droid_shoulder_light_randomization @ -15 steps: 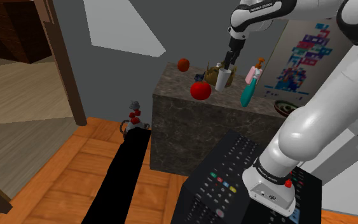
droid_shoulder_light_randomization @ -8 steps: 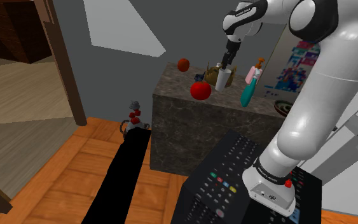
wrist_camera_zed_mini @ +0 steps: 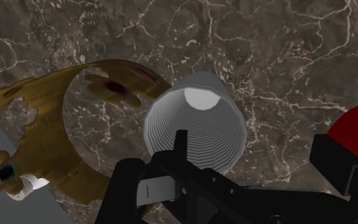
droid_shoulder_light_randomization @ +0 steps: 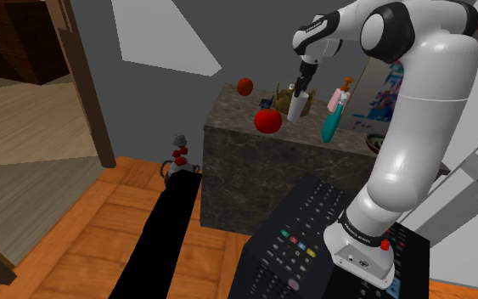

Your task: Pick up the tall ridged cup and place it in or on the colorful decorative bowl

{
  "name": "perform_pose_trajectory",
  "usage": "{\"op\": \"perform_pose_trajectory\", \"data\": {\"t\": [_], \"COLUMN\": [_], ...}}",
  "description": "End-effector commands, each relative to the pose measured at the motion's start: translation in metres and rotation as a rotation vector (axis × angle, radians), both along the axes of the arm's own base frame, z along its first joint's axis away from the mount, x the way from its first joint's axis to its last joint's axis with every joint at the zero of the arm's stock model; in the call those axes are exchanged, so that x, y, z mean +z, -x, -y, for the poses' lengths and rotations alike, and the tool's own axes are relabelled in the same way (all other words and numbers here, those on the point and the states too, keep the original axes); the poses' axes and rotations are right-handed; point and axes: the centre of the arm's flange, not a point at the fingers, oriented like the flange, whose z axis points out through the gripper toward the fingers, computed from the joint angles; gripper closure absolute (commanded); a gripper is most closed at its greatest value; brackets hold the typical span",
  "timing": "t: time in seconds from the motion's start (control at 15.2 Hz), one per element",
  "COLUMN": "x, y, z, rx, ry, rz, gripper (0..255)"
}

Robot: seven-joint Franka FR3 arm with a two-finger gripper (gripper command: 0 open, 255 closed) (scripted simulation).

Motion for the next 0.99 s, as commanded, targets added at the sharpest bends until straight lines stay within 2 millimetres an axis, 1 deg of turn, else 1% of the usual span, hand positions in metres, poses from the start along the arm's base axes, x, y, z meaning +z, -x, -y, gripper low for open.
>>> {"op": "perform_pose_trajectory", "data": {"t": [0.0, 0.07, 0.59, 0.66, 0.92], "x": [-0.0099, -0.0129, -0.0129, -0.0129, -0.0129], "y": [-0.0002, -0.0003, -0.0003, -0.0003, -0.0003], "z": [0.0015, 0.0018, 0.0018, 0.0018, 0.0018], "rx": [0.000, 0.000, 0.000, 0.000, 0.000], "ry": [0.000, 0.000, 0.000, 0.000, 0.000], "rz": [0.000, 0.000, 0.000, 0.000, 0.000], "gripper": [0, 0, 0, 255, 255]}}
